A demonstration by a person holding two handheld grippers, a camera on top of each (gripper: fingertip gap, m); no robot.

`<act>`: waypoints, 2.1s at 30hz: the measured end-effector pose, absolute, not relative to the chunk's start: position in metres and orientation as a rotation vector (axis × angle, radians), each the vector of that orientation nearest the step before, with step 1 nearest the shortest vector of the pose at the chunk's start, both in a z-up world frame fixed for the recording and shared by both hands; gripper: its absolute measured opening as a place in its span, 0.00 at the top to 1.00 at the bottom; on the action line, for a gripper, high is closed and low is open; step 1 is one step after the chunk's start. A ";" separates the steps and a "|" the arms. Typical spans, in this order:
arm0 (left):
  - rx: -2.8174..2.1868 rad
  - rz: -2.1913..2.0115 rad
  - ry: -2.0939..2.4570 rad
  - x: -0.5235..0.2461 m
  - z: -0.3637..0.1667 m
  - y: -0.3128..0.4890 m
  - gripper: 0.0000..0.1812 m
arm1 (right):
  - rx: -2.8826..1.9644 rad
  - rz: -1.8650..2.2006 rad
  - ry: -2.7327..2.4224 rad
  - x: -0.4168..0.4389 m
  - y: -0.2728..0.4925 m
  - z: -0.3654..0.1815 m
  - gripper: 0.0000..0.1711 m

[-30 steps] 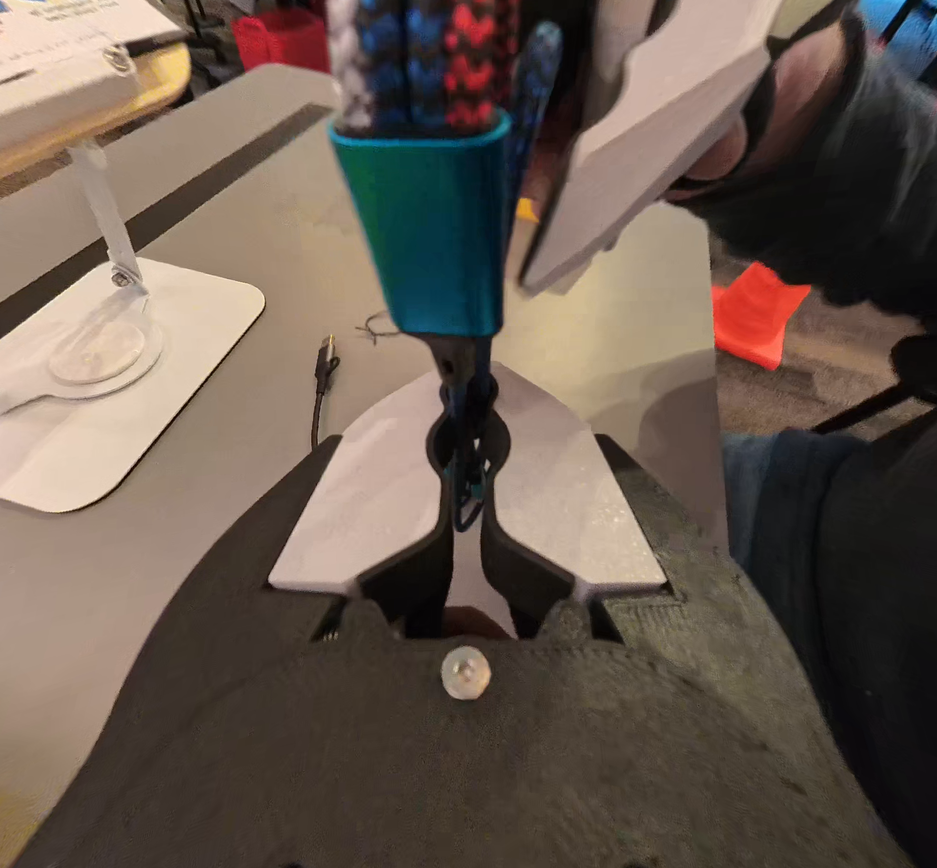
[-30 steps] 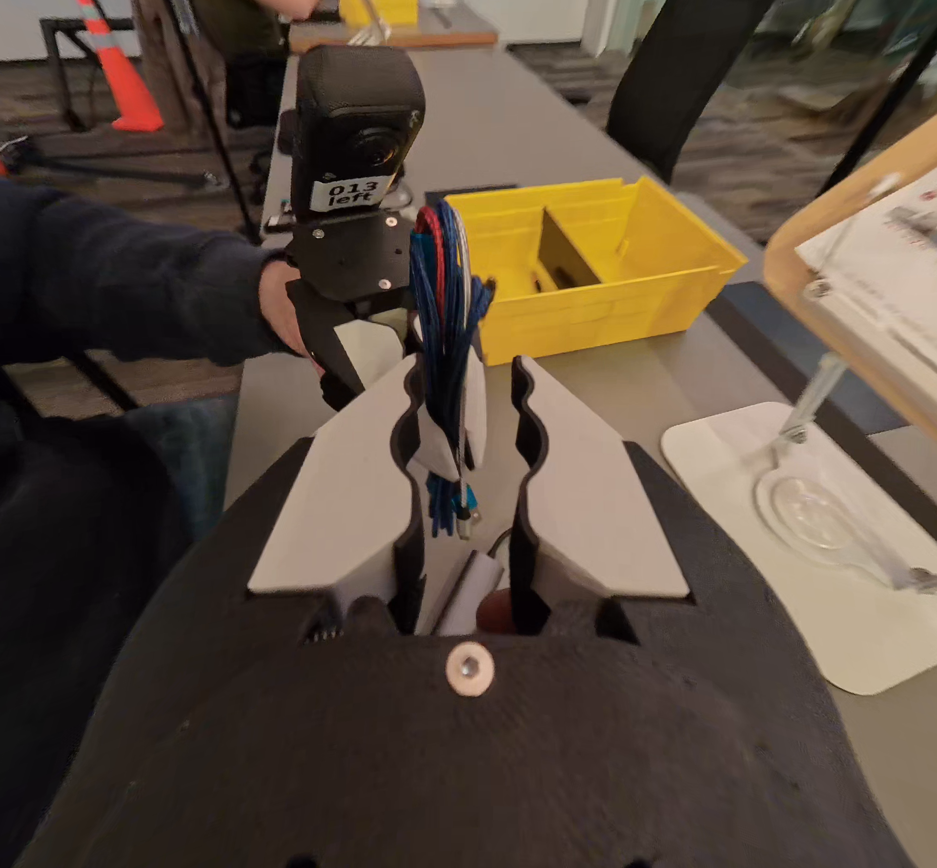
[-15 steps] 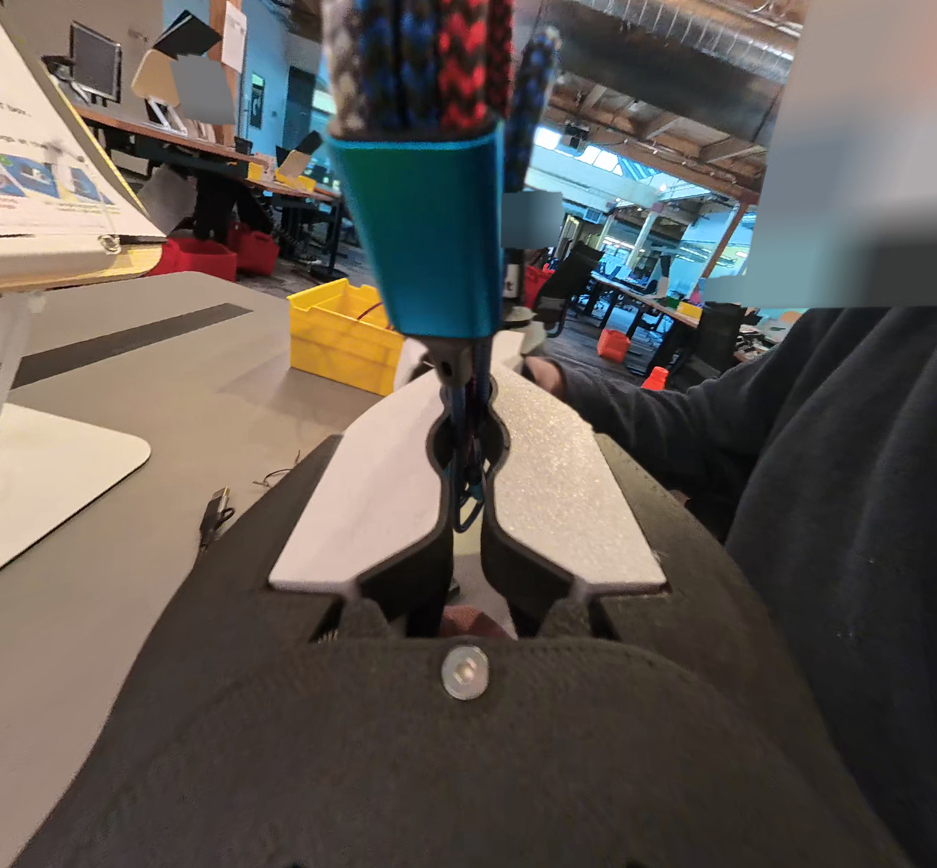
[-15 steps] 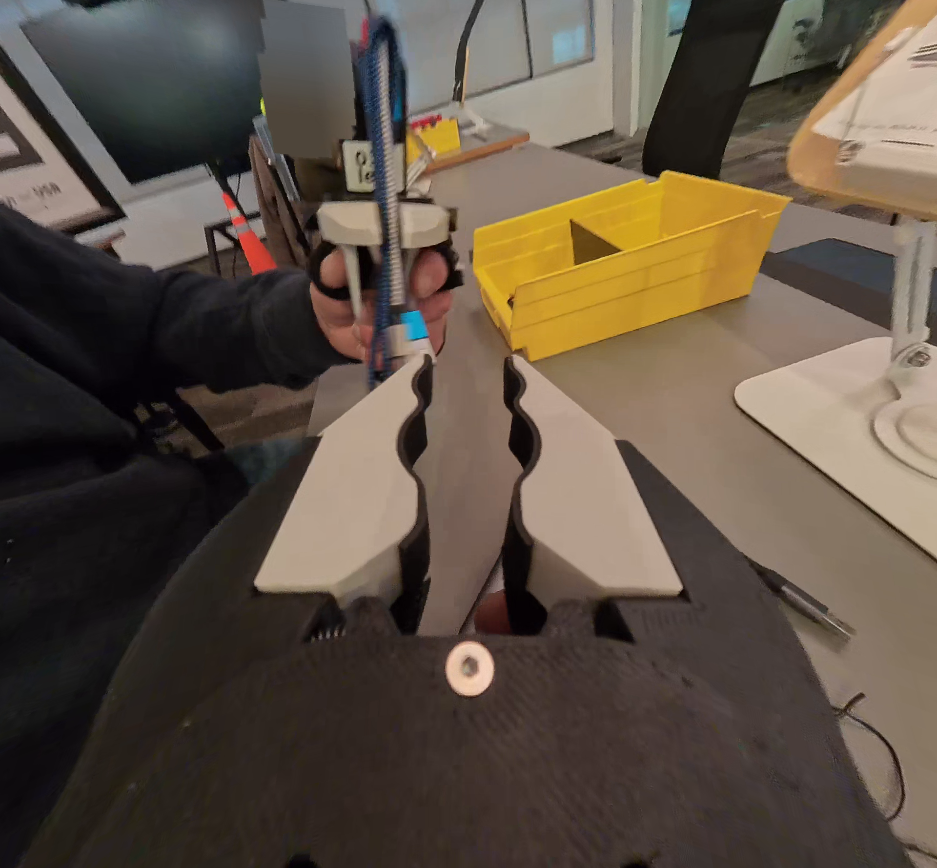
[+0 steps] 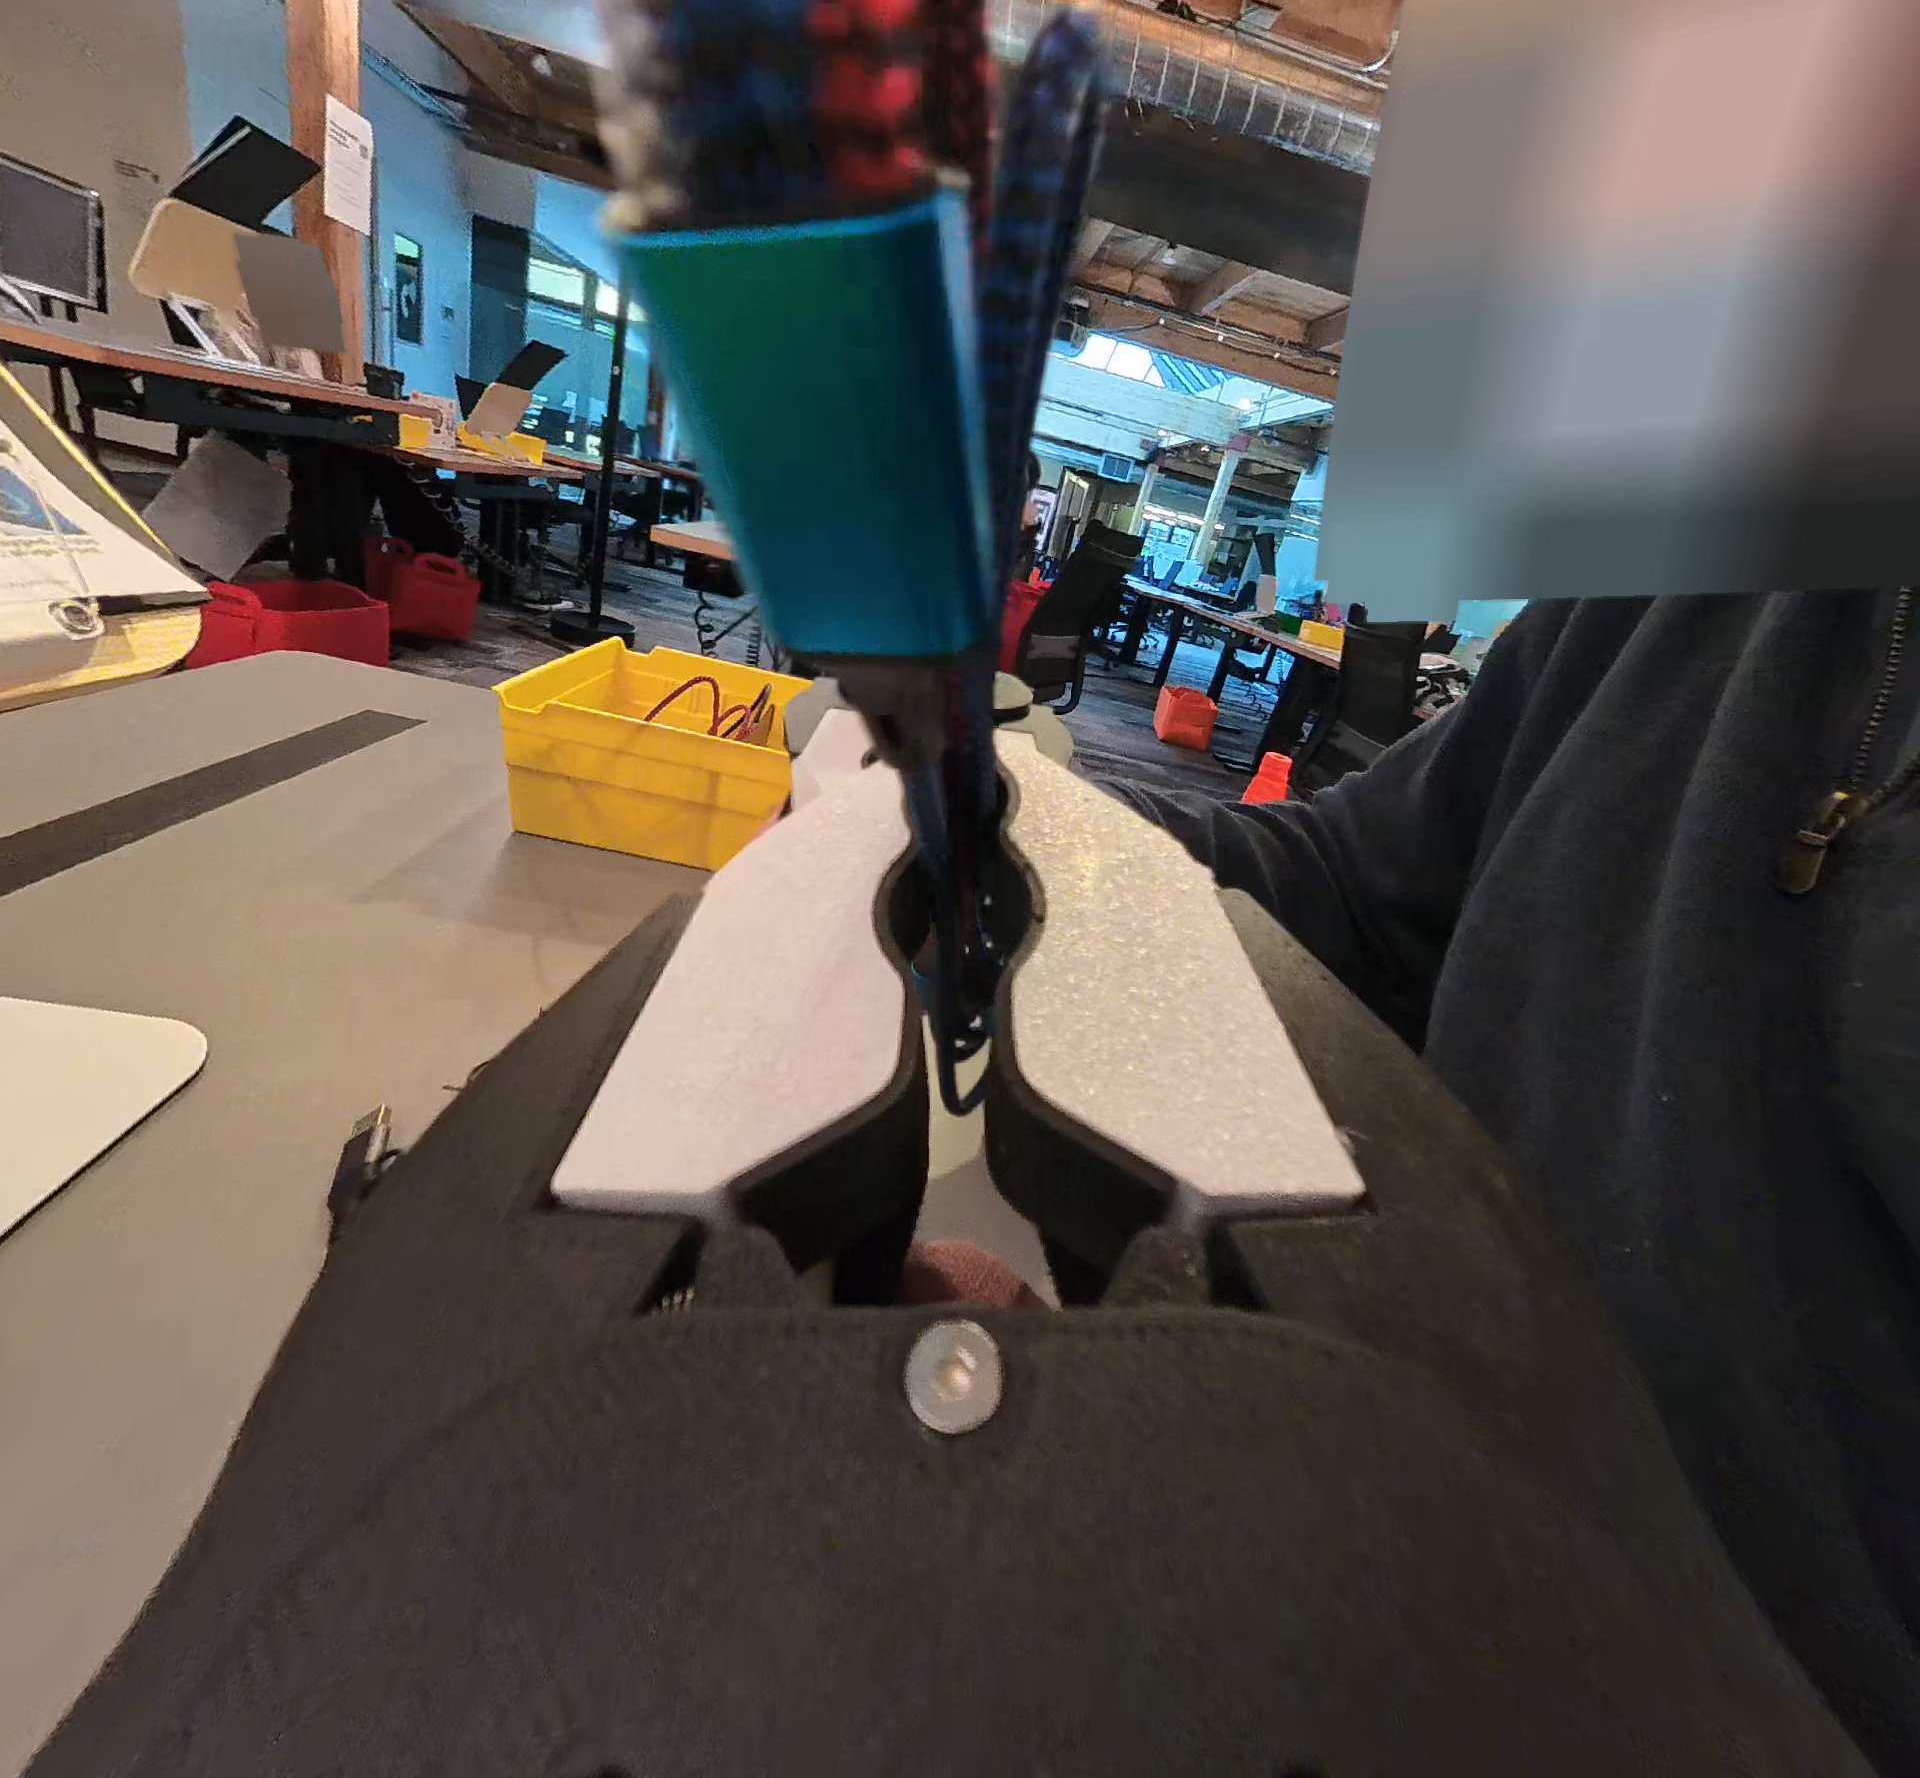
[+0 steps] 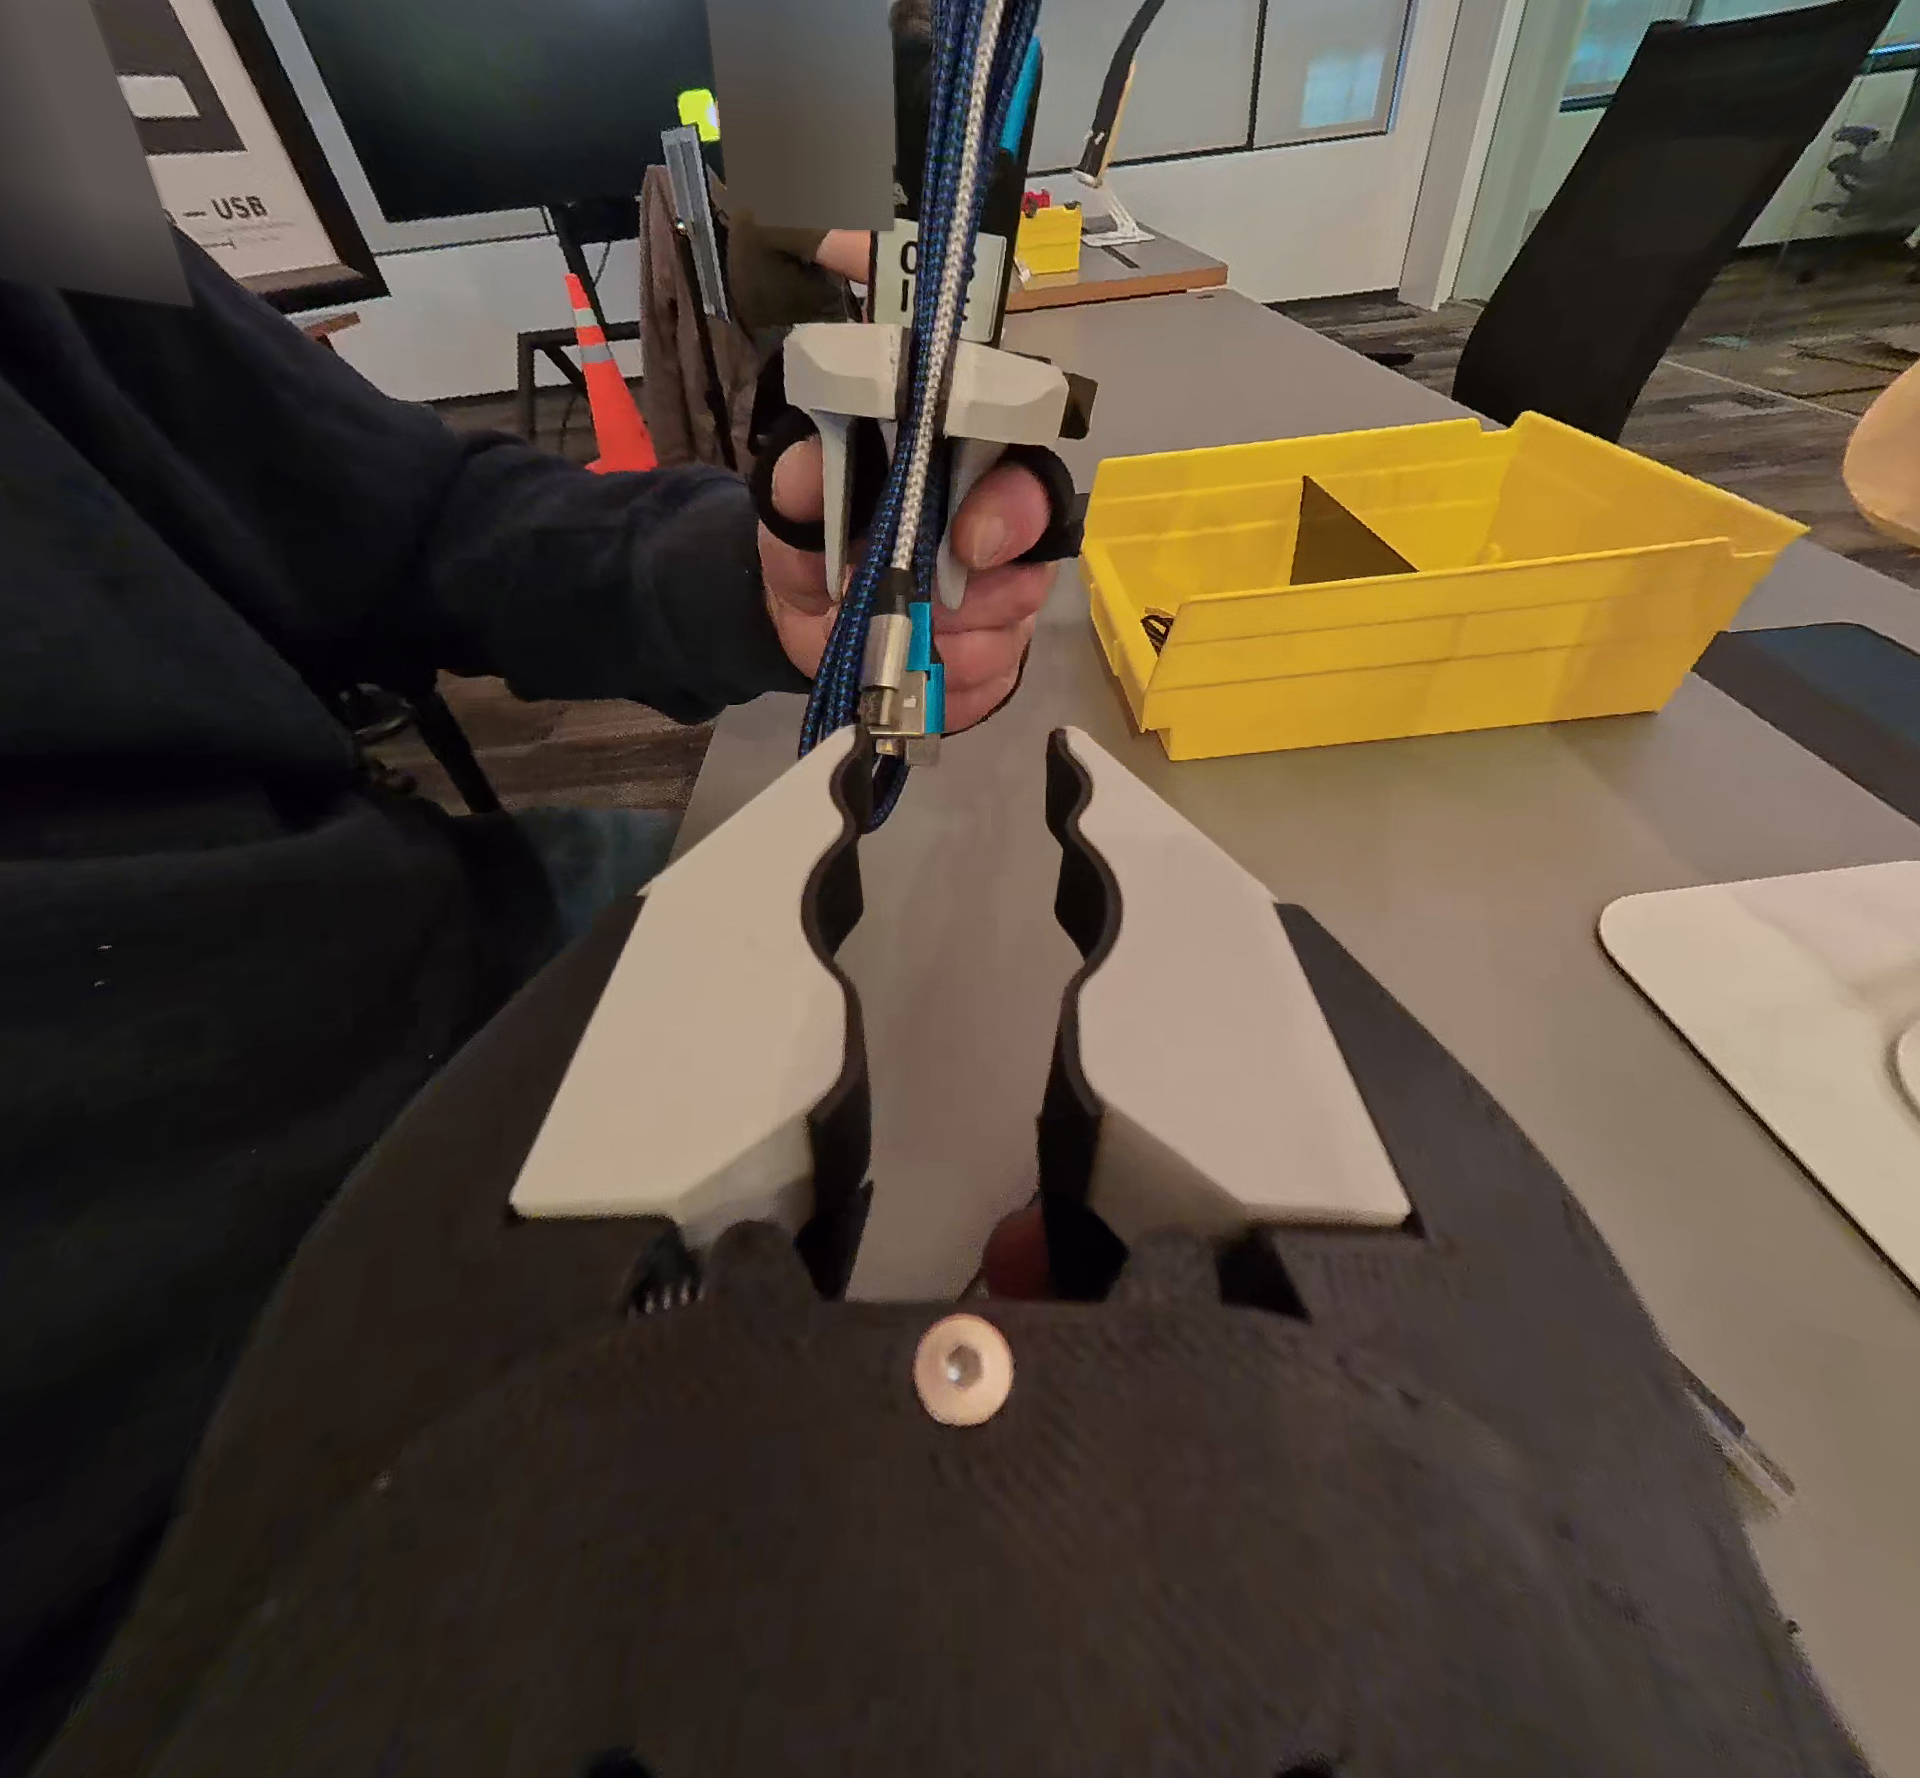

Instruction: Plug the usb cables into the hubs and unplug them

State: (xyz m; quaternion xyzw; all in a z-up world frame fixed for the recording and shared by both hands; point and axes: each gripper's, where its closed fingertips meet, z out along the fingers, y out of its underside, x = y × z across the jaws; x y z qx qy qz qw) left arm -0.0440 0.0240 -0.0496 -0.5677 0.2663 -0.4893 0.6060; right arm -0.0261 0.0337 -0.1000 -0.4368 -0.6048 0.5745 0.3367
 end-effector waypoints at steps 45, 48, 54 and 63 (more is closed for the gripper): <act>-1.189 -1.053 0.803 -0.018 -0.026 -0.005 0.97 | -1.135 2.359 -1.206 -0.014 -0.008 -0.076 0.97; -1.191 -1.028 0.816 -0.019 -0.025 -0.005 0.97 | -1.116 2.288 -1.221 -0.014 -0.008 -0.074 0.99; -1.349 -0.973 0.741 -0.035 -0.046 0.019 0.93 | -1.149 1.751 -1.319 -0.015 0.020 -0.082 0.99; -1.739 -0.896 0.568 -0.068 -0.112 0.024 0.77 | -0.941 0.719 -1.570 -0.004 0.068 -0.074 0.99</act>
